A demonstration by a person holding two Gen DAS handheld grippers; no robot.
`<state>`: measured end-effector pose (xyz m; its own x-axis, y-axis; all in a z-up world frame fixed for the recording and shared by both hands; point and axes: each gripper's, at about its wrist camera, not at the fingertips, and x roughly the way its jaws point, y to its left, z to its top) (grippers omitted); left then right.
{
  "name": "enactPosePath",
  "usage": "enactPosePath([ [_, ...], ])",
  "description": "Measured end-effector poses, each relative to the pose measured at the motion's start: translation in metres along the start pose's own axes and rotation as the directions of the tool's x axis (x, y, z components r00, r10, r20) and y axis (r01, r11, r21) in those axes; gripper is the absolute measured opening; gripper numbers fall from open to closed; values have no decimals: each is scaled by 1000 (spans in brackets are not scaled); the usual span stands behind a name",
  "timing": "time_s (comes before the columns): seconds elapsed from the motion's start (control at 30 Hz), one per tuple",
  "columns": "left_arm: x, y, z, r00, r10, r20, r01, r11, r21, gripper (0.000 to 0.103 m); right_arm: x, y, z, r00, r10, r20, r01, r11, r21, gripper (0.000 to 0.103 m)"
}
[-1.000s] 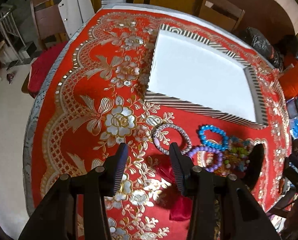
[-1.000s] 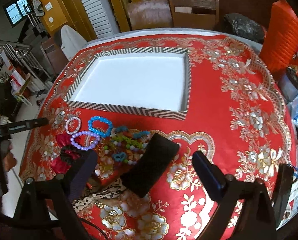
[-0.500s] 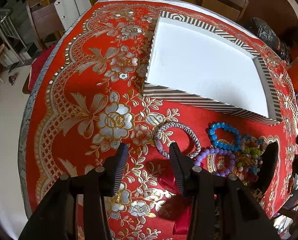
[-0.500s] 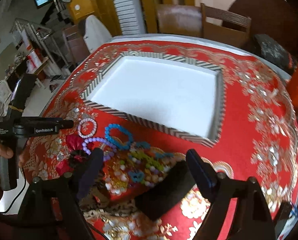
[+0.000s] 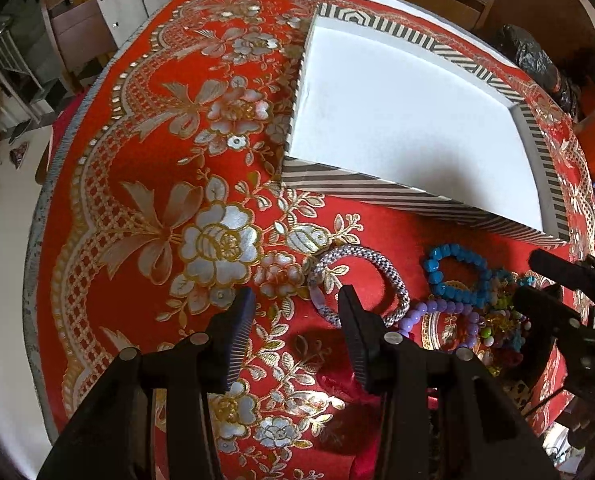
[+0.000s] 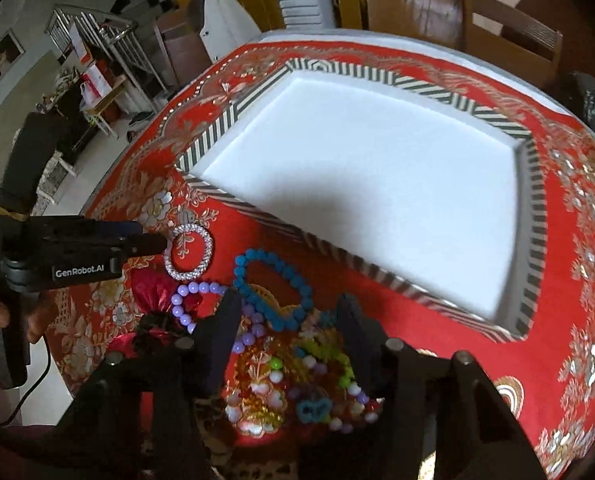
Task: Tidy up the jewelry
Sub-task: 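Grasp the silver rhinestone bangle with the left tool while the right grasps the blue beaded bracelet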
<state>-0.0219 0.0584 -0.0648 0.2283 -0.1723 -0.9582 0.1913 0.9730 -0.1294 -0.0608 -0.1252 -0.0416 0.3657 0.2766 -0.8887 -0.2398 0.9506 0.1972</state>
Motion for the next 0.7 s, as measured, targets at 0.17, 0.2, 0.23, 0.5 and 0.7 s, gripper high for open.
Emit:
enactPosePath([
  [0.17, 7, -7, 5, 999, 38, -7, -38, 999, 17, 28, 26, 1, 7, 998, -14, -65, 12, 999, -31, 37],
  [0.2, 8, -7, 5, 999, 39, -9, -39, 999, 20, 28, 29, 1, 8, 997, -19, -74, 16, 999, -41, 31],
  [0.23, 10, -8, 5, 999, 47, -14, -47, 999, 25, 28, 34, 2, 8, 996, -25, -81, 21, 998, -52, 27],
  [0.5, 15, -15, 8, 999, 46, -3, -46, 996, 74, 0, 49, 6, 15, 994, -78, -82, 69, 992, -103, 8],
  [0.7, -13, -2, 13, 999, -32, 43, 30, 999, 27, 0, 5, 3, 22, 1000, 25, 4, -25, 999, -41, 8],
])
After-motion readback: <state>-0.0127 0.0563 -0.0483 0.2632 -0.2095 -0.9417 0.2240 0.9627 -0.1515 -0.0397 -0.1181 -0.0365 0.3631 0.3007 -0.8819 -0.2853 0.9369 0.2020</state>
